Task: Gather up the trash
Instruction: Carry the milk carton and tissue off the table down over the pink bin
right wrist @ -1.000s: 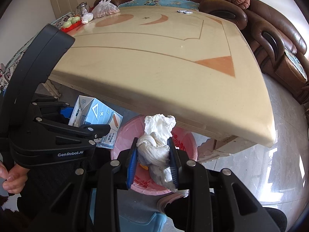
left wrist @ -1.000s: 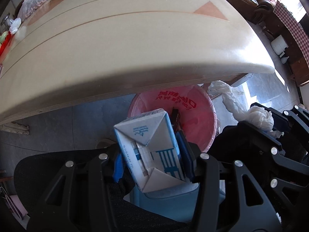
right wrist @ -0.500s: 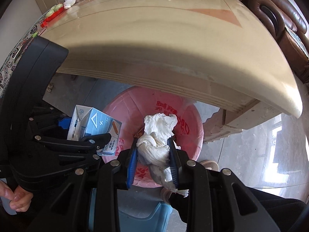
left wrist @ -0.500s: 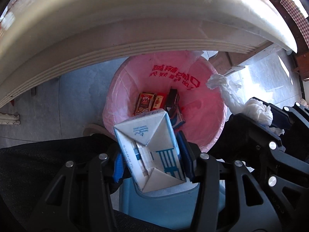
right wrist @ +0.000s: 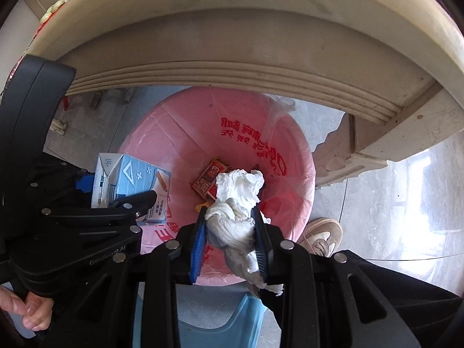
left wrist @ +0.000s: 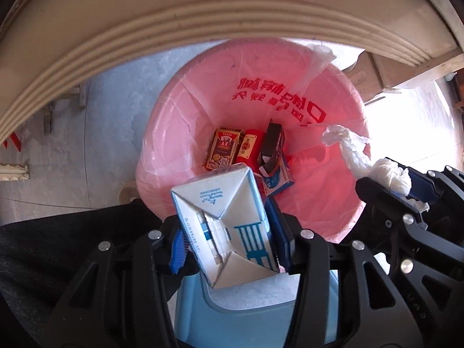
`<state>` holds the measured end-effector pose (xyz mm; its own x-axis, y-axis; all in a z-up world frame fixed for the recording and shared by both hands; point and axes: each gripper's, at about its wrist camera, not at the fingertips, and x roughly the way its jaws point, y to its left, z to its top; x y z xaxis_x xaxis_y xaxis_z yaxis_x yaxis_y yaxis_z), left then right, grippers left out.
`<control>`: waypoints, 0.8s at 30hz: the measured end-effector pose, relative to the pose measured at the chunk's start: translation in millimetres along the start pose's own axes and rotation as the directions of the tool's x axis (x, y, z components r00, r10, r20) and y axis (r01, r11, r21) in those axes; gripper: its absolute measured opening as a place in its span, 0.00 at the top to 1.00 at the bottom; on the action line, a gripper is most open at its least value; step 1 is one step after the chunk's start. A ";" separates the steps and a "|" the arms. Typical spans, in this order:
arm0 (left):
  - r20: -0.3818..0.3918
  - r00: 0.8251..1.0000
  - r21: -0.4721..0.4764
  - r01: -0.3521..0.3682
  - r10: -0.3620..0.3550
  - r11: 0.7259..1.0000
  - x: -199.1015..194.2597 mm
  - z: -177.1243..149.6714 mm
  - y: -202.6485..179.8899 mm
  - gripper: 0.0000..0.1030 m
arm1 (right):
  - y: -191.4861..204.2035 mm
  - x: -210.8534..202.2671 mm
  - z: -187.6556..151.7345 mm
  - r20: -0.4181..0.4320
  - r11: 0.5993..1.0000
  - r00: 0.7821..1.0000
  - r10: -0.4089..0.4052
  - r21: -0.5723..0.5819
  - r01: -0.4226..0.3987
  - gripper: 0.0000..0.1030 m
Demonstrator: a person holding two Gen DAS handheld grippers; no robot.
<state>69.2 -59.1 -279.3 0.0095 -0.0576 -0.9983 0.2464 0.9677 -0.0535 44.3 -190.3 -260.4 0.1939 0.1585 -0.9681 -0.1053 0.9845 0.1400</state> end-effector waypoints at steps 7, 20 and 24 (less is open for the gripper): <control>-0.088 0.995 -0.061 0.049 -0.054 0.997 34.2 10.2 4.3 0.53 | -4.6 24.8 8.4 -0.049 1.000 0.999 0.023 0.023 -0.022 0.71; -0.128 0.991 -0.092 0.018 -0.030 0.996 57.7 22.9 5.7 0.53 | -14.6 48.8 13.3 -0.104 0.997 0.993 0.056 0.060 -0.050 0.71; -0.126 0.992 -0.101 0.015 -0.028 0.995 60.0 25.0 7.4 0.53 | -16.1 53.1 14.2 -0.115 0.996 0.991 0.067 0.064 -0.060 0.71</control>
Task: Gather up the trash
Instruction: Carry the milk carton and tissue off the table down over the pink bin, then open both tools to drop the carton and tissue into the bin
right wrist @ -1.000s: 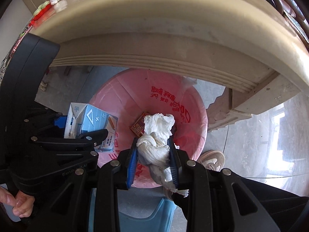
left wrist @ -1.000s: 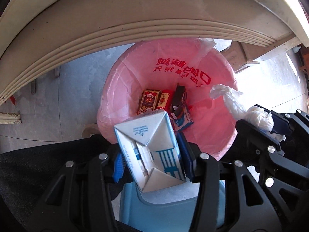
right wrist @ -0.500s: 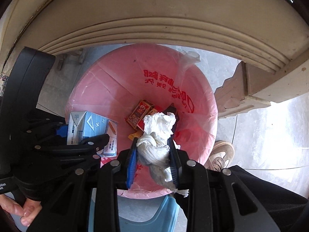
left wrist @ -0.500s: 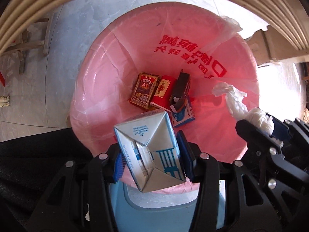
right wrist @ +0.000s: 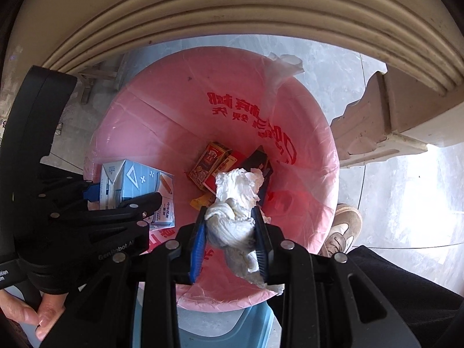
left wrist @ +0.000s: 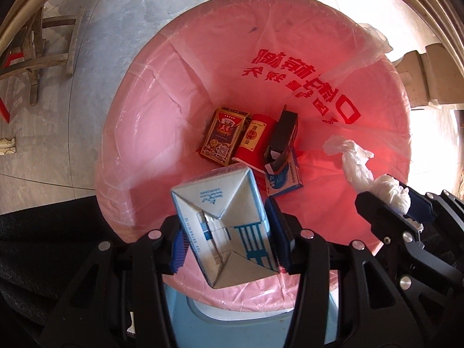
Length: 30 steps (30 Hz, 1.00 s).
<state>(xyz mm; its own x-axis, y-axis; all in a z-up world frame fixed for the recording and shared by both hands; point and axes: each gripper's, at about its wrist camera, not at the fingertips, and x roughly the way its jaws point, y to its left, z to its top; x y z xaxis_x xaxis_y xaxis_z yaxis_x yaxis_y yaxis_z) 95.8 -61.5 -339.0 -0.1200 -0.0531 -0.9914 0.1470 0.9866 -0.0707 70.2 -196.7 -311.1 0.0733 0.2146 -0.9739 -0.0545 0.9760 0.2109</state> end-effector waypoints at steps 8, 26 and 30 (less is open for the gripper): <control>0.016 1.000 0.000 -0.010 0.010 1.000 -4.2 2.9 0.9 0.52 | -1.4 13.4 2.6 -0.018 1.000 1.000 0.010 0.004 -0.010 0.71; 0.016 0.998 -0.022 -0.055 0.056 0.998 -5.5 5.3 7.4 0.33 | -7.2 11.8 6.5 -0.012 0.998 0.999 -0.046 0.041 0.047 0.48; 0.021 0.997 -0.019 -0.071 0.072 0.997 -6.0 4.7 6.4 0.33 | -6.9 11.5 6.0 -0.016 0.998 0.998 -0.054 0.039 0.054 0.48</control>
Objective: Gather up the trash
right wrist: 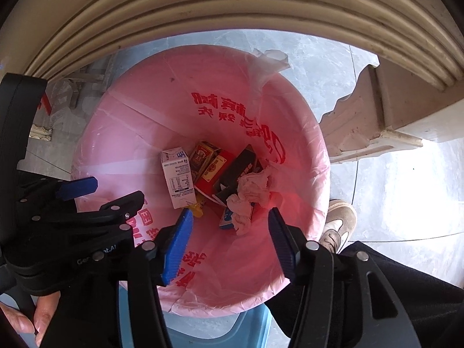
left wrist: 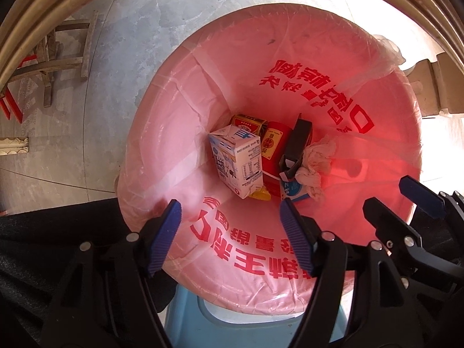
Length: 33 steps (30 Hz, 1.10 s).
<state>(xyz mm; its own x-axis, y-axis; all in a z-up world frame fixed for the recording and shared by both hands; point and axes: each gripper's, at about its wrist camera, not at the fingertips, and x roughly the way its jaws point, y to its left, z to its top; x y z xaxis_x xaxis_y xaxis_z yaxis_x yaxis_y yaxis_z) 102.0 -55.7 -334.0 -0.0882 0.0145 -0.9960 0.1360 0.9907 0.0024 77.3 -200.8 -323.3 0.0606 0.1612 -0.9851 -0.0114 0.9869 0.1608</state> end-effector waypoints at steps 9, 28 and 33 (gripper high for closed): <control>0.011 1.000 0.002 -0.005 0.005 1.000 -7.2 -1.6 -0.4 0.33 | 1.0 -7.3 -1.4 0.004 1.000 1.000 -0.009 0.008 0.009 0.47; 0.146 0.989 -0.011 -0.022 0.024 1.000 -61.9 -34.5 0.4 0.32 | 7.8 -66.0 -31.2 0.157 0.998 0.987 -0.046 0.043 0.040 0.33; 0.245 0.969 -0.010 -0.032 0.033 0.999 -100.1 -51.1 -0.8 0.32 | 16.7 -106.2 -46.5 0.267 0.996 0.959 -0.091 0.031 0.086 0.32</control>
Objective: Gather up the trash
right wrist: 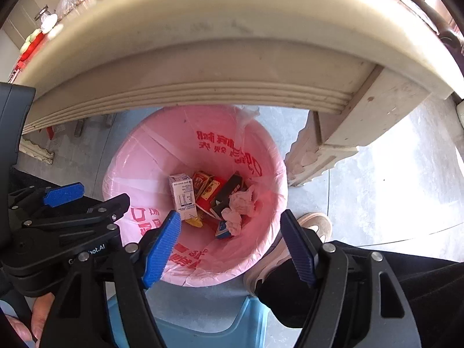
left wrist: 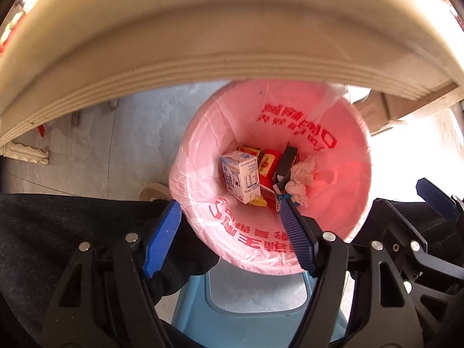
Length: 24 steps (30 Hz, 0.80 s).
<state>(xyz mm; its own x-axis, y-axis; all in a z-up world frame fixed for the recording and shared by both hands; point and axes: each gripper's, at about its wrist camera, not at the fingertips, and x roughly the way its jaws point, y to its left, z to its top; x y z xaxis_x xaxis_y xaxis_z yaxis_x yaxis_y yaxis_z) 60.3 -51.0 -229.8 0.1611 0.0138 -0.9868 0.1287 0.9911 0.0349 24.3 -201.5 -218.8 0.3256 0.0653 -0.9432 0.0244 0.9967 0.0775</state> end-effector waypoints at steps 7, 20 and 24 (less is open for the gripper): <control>0.163 0.986 -0.007 0.021 -0.020 1.000 -67.9 -9.4 -3.1 0.32 | -2.0 -72.2 -4.8 0.186 0.997 0.980 -0.072 0.007 0.072 0.22; 0.569 0.822 -0.044 0.027 0.003 0.999 -240.3 -33.6 -13.7 0.24 | -5.6 -245.8 -10.0 0.572 0.983 0.800 -0.182 0.106 0.148 0.07; 0.637 0.770 -0.055 0.005 0.031 0.998 -279.0 -41.9 -15.9 0.21 | 1.8 -292.1 -15.9 0.639 0.969 0.729 -0.245 0.139 0.203 0.07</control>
<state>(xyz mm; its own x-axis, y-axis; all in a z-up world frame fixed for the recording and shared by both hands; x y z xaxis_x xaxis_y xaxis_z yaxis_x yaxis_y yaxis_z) -27.7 -65.0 38.4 0.7512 -0.0430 -0.6586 0.0753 0.9969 0.0208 -85.7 -218.0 51.7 0.8355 -0.2271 -0.5003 0.2213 0.9726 -0.0717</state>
